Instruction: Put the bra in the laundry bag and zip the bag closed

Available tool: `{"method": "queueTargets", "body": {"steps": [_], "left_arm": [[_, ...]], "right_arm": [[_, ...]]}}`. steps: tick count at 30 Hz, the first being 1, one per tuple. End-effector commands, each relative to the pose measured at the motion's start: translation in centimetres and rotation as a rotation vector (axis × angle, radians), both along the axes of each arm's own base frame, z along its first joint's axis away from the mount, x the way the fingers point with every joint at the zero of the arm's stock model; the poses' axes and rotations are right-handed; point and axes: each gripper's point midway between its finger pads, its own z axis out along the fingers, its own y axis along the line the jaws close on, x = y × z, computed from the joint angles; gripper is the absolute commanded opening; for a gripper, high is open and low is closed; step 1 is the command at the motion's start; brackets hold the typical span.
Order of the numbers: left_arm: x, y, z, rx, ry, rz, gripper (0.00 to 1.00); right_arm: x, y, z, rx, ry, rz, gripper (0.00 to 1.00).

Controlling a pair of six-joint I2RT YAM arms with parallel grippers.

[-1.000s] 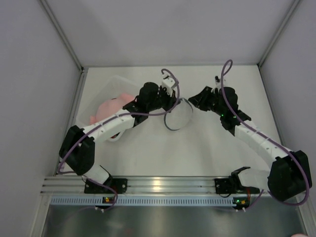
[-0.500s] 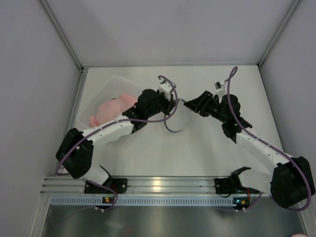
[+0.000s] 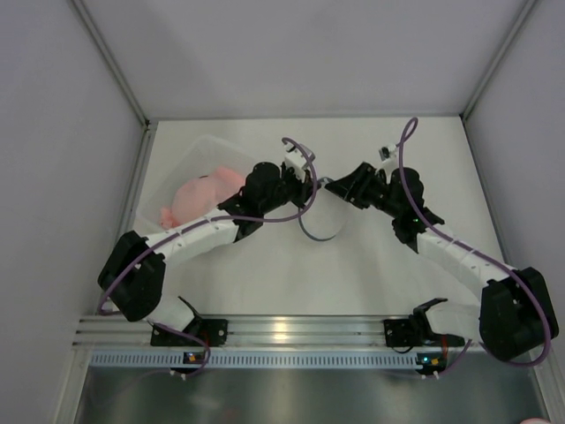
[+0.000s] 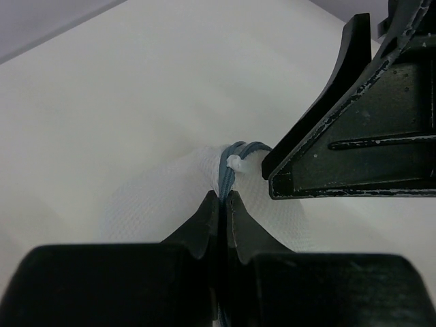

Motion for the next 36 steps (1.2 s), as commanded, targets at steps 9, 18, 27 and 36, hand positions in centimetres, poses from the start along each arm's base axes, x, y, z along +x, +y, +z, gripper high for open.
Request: {"method": "queueTargets", "body": {"steps": [9, 18, 27, 36], "left_arm": [[-1.3, -0.7, 4.7, -0.118, -0.099, -0.064, 0.0], [-1.7, -1.5, 4.6, -0.127, -0.09, -0.085, 0.0], [-2.2, -1.7, 4.1, -0.115, -0.088, -0.106, 0.0], [-1.8, -0.6, 4.7, -0.128, -0.108, -0.038, 0.0]], "right_arm": [[0.8, 0.9, 4.9, 0.049, -0.134, 0.012, 0.5], [0.5, 2.0, 4.8, 0.054, -0.126, 0.041, 0.4], [0.4, 2.2, 5.2, 0.042, -0.137, 0.036, 0.19], [0.8, 0.7, 3.3, -0.054, -0.098, -0.035, 0.0]]}}
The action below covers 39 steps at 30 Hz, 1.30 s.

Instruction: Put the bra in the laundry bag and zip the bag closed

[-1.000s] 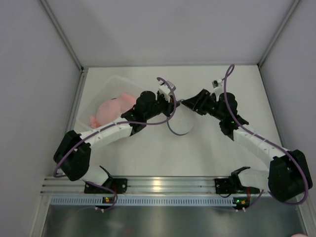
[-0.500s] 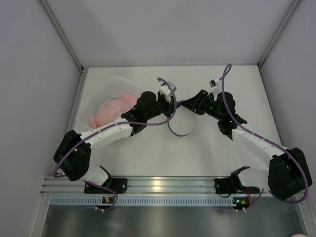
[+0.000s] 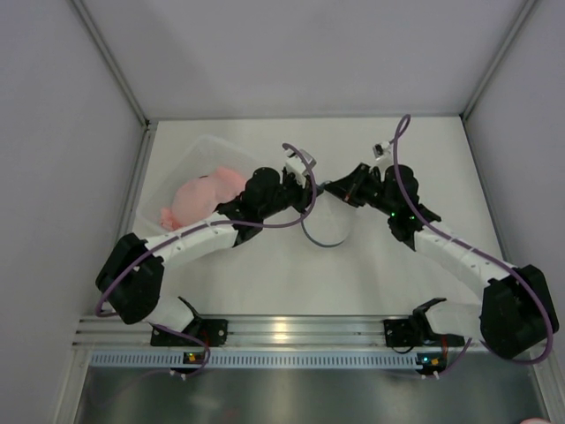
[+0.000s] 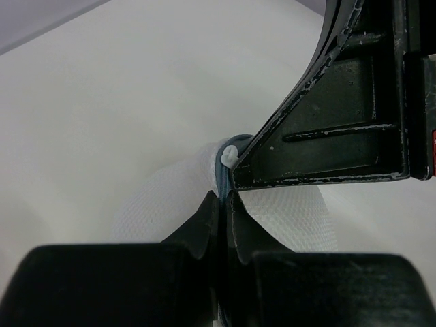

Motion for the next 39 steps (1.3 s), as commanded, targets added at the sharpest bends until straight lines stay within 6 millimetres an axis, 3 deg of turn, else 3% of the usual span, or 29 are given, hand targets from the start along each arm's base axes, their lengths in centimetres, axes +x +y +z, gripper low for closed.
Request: {"method": "queueTargets", "body": {"steps": [1, 6, 12, 22, 31, 36, 39], "left_arm": [[-0.2, 0.2, 5.0, -0.122, -0.114, 0.024, 0.0], [-0.2, 1.7, 6.0, -0.155, -0.143, 0.088, 0.0], [-1.4, 2.9, 7.9, -0.207, -0.195, 0.083, 0.0], [-2.2, 5.5, 7.5, -0.174, -0.25, 0.143, 0.0], [-0.5, 9.6, 8.1, -0.215, -0.238, 0.386, 0.0], [-1.5, 9.8, 8.5, -0.25, -0.242, 0.345, 0.0], [-2.2, 8.8, 7.8, -0.227, -0.227, 0.276, 0.15]], "right_arm": [[1.1, -1.2, 2.1, -0.066, -0.071, -0.089, 0.0], [1.6, -3.6, 1.3, -0.188, -0.056, -0.19, 0.0], [1.0, -4.8, -1.4, -0.286, 0.013, -0.203, 0.0], [0.0, -6.5, -2.6, -0.368, 0.041, -0.23, 0.0], [-1.1, -6.6, -4.4, -0.38, 0.074, -0.196, 0.0], [-1.1, -8.2, -4.3, -0.466, 0.066, -0.24, 0.0], [-1.2, -8.2, -4.1, -0.475, 0.049, -0.225, 0.0]]}}
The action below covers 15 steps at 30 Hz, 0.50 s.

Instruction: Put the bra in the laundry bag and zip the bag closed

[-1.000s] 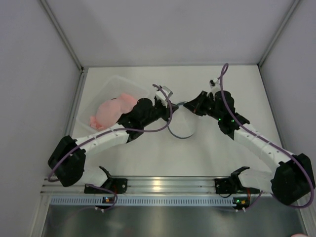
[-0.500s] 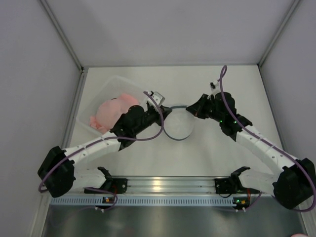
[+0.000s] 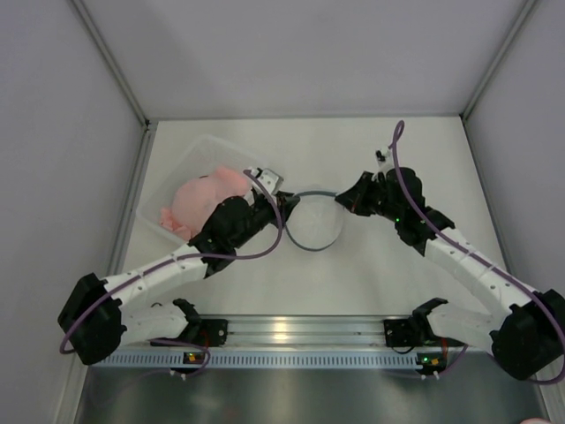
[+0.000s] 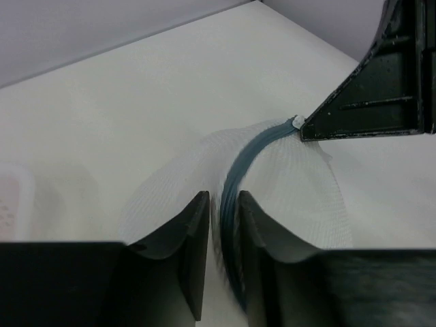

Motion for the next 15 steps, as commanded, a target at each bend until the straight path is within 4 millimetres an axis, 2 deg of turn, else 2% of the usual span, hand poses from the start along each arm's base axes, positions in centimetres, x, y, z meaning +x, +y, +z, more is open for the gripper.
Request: {"method": "queueTargets", "body": {"steps": [1, 2, 3, 4, 5, 6, 8, 9, 10, 11, 12, 13, 14, 15], "left_arm": [[1.0, 1.4, 6.4, -0.129, -0.146, 0.055, 0.36], [0.3, 0.4, 6.3, -0.107, -0.14, -0.012, 0.52], [0.3, -0.5, 5.5, -0.06, -0.133, -0.059, 0.62], [0.1, -1.1, 5.7, -0.016, -0.114, -0.1, 0.73], [0.1, -1.6, 5.6, 0.021, -0.109, -0.128, 0.98], [0.2, -2.4, 4.6, 0.09, -0.109, -0.172, 0.98], [0.7, -3.2, 4.9, 0.166, -0.104, -0.21, 0.98], [1.1, -4.0, 3.5, 0.225, -0.104, -0.246, 0.98], [1.4, -4.6, 4.0, 0.246, -0.114, -0.268, 0.98], [2.0, -5.4, 2.1, 0.294, -0.087, -0.299, 0.98], [2.2, -6.0, 1.3, 0.337, -0.091, -0.338, 0.98], [2.1, -7.3, 2.5, 0.333, -0.115, -0.409, 0.97], [2.1, -7.8, -0.9, 0.4, -0.026, -0.457, 0.96], [2.3, -8.3, -1.3, 0.428, -0.034, -0.495, 0.93]], "right_arm": [[1.2, -4.8, -2.2, -0.197, -0.006, -0.164, 0.0], [1.2, -4.6, -2.1, -0.19, -0.019, -0.153, 0.0], [1.6, -4.4, -1.4, -0.178, -0.06, -0.148, 0.0], [1.2, -3.6, -1.2, -0.172, -0.081, -0.084, 0.0], [1.2, -3.4, -0.9, -0.174, -0.095, -0.066, 0.0], [1.1, -3.0, -0.5, -0.175, -0.113, -0.031, 0.0], [1.3, -3.0, -0.4, -0.232, -0.148, 0.011, 0.0], [1.0, -2.6, -0.3, -0.262, -0.191, 0.081, 0.0], [1.1, -2.2, 0.6, -0.263, -0.256, 0.116, 0.0], [0.8, -2.0, 0.9, -0.274, -0.291, 0.136, 0.0], [0.8, -2.5, 1.6, -0.297, -0.33, 0.122, 0.0], [0.9, -2.6, 1.9, -0.312, -0.343, 0.124, 0.0], [0.7, -2.8, 1.7, -0.339, -0.339, 0.135, 0.0], [0.7, -2.7, 2.0, -0.366, -0.359, 0.162, 0.0]]}}
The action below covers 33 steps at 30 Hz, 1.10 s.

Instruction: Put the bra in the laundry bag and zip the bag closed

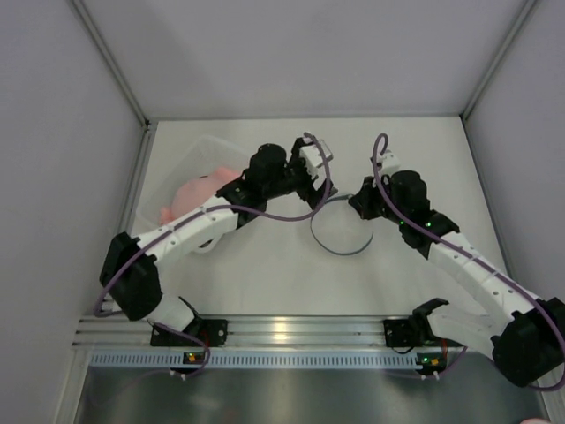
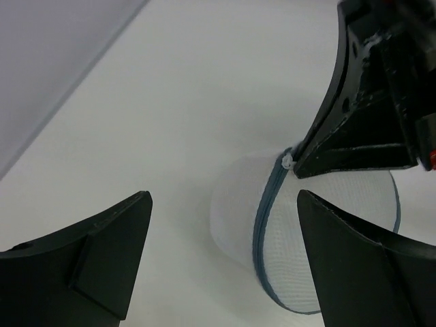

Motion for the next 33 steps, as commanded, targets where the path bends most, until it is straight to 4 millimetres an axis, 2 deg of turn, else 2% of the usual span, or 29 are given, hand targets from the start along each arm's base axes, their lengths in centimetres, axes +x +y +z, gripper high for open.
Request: {"method": "queueTargets", "body": {"steps": [1, 2, 3, 4, 5, 10, 13, 16, 17, 18, 19, 20, 21, 22, 23, 24, 25, 26, 27, 28, 33], "left_arm": [[-1.2, -2.1, -4.3, 0.182, 0.055, -0.228, 0.92], [-0.7, -2.5, -6.3, 0.231, 0.078, -0.249, 0.92], [-0.5, -2.9, -6.8, 0.248, 0.085, -0.265, 0.92], [0.1, -3.4, -5.9, 0.243, 0.068, -0.27, 0.92], [0.3, -3.9, -6.9, 0.259, 0.089, -0.288, 0.91], [-0.9, -4.8, -7.3, 0.24, 0.127, -0.37, 0.89], [-1.0, -5.1, -8.0, 0.237, 0.159, -0.381, 0.78], [-1.8, -5.8, -8.8, 0.215, 0.211, -0.432, 0.55], [-2.0, -6.0, -9.1, 0.21, 0.237, -0.438, 0.29], [-1.9, -6.0, -9.3, 0.209, 0.245, -0.432, 0.19], [-1.7, -6.0, -9.3, 0.205, 0.244, -0.416, 0.03], [-1.5, -5.9, -9.3, 0.197, 0.253, -0.39, 0.0], [-1.5, -5.3, -10.1, 0.213, 0.262, -0.366, 0.0], [-1.4, -5.3, -9.1, 0.187, 0.23, -0.355, 0.0], [-1.4, -5.1, -9.0, 0.178, 0.222, -0.339, 0.0], [-1.8, -4.5, -9.9, 0.183, 0.228, -0.329, 0.0], [-1.5, -4.3, -8.5, 0.15, 0.189, -0.306, 0.0], [-1.4, -4.1, -8.4, 0.139, 0.177, -0.287, 0.0], [-1.7, -3.4, -9.4, 0.149, 0.193, -0.272, 0.0], [-1.6, -2.9, -8.9, 0.146, 0.177, -0.247, 0.0], [-2.3, -1.1, -10.0, 0.163, 0.206, -0.187, 0.0]], "right_arm": [[0.3, 0.3, 3.9, -0.071, -0.178, 0.102, 0.0], [0.3, 0.4, 3.8, -0.072, -0.181, 0.113, 0.0], [0.1, 0.7, 3.5, -0.069, -0.177, 0.135, 0.0], [0.0, 0.9, 3.6, -0.063, -0.182, 0.145, 0.0], [0.1, 1.0, 3.4, -0.061, -0.175, 0.15, 0.0], [0.5, 1.6, 3.7, -0.036, -0.16, 0.151, 0.0], [0.5, 1.8, 4.0, -0.027, -0.162, 0.159, 0.0], [0.5, 1.8, 4.6, -0.013, -0.173, 0.151, 0.0], [0.6, 1.7, 4.7, -0.016, -0.175, 0.14, 0.0], [0.9, 1.3, 4.7, -0.019, -0.171, 0.107, 0.0], [0.9, 0.8, 4.4, -0.03, -0.151, 0.082, 0.0], [1.1, 0.6, 4.5, -0.034, -0.147, 0.063, 0.0], [1.3, 0.1, 4.4, -0.038, -0.136, 0.024, 0.0], [1.3, -0.2, 4.2, -0.045, -0.119, 0.008, 0.0], [1.3, -0.5, 4.1, -0.05, -0.108, -0.01, 0.0], [1.5, -1.1, 4.0, -0.055, -0.095, -0.047, 0.0], [1.5, -1.5, 3.7, -0.063, -0.074, -0.069, 0.0], [1.5, -1.7, 3.8, -0.062, -0.07, -0.086, 0.0], [1.7, -2.3, 3.7, -0.061, -0.058, -0.118, 0.0], [1.7, -2.4, 3.7, -0.056, -0.052, -0.128, 0.0], [2.0, -4.3, 3.6, -0.016, -0.026, -0.236, 0.0]]}}
